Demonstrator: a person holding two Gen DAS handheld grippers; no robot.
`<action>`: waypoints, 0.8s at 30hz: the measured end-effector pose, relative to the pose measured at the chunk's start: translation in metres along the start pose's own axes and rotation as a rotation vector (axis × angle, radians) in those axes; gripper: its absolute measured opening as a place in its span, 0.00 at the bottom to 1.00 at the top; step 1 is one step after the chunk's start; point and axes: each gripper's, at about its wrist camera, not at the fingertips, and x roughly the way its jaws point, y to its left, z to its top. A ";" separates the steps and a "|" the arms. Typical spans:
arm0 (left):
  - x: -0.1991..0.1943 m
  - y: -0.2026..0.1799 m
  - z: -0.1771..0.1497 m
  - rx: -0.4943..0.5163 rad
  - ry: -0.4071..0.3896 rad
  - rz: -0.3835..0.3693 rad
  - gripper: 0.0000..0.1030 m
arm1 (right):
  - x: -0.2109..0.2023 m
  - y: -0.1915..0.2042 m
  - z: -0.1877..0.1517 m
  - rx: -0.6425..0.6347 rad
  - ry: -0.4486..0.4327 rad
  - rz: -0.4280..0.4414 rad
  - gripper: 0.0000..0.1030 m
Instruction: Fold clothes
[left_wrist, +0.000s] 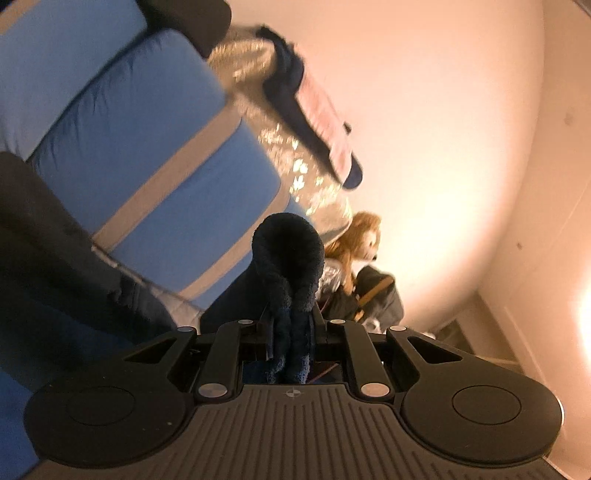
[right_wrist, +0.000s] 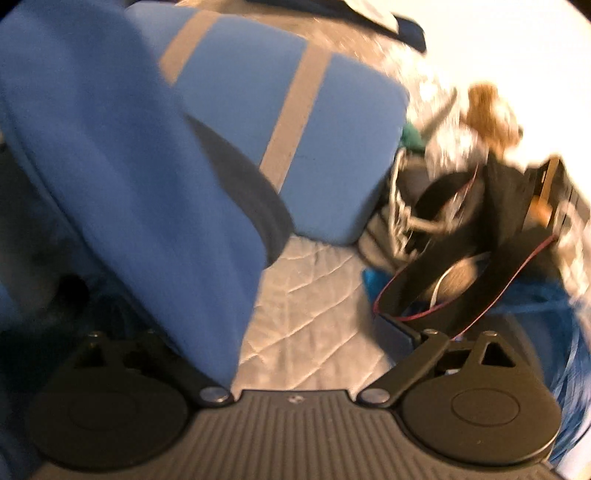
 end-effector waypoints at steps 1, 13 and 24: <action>-0.003 0.000 0.004 -0.006 -0.014 -0.002 0.15 | 0.001 -0.004 0.000 0.035 0.011 0.017 0.97; -0.032 0.009 0.037 -0.070 -0.119 -0.012 0.15 | 0.009 -0.038 0.040 0.297 0.051 0.108 1.00; -0.038 0.018 0.061 -0.166 -0.209 -0.046 0.15 | 0.033 -0.005 0.041 0.377 0.185 0.171 1.00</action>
